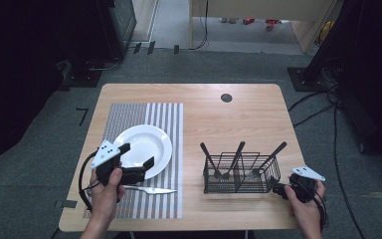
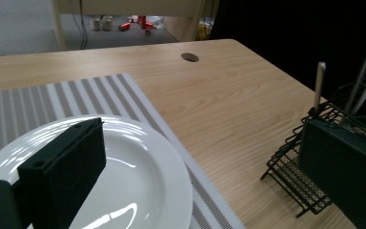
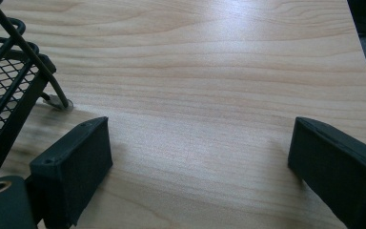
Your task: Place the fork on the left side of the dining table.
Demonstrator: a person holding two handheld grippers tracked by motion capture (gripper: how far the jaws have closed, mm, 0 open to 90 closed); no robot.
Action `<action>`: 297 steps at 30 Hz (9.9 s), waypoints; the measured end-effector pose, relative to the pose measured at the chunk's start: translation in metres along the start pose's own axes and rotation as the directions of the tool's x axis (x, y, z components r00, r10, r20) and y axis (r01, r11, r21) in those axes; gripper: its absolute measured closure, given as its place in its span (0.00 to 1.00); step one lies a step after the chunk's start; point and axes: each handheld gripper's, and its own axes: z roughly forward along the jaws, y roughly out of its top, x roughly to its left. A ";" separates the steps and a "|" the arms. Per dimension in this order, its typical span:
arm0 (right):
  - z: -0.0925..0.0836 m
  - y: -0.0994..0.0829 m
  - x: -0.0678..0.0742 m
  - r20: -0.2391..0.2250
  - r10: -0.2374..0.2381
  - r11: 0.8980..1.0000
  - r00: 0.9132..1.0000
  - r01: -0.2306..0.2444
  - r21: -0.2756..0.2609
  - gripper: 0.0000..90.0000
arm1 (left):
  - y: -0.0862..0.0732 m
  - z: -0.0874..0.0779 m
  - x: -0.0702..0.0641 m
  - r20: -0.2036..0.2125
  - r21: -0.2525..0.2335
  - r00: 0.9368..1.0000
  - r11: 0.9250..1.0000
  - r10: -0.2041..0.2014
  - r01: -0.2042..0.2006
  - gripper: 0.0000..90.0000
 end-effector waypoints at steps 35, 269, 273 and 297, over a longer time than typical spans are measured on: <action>0.000 0.000 0.000 -0.001 0.001 1.000 1.000 -0.001 -0.001 0.08 | 0.018 0.089 -0.075 0.180 0.076 0.984 0.997 -0.003 -0.011 0.39; 0.000 0.000 0.000 -0.001 0.005 1.000 1.000 -0.005 -0.002 0.08 | -0.013 0.008 0.153 -0.332 -0.014 0.905 0.961 -0.267 0.278 0.11; 0.000 0.000 0.000 -0.001 0.004 1.000 1.000 -0.004 -0.002 0.08 | -0.021 -0.001 0.147 -0.334 -0.016 0.907 0.964 -0.255 0.265 0.11; 0.000 0.000 0.000 0.000 0.003 1.000 1.000 -0.003 0.000 0.08 | -0.099 -0.052 0.132 -0.402 0.070 0.897 0.971 -0.183 0.229 0.11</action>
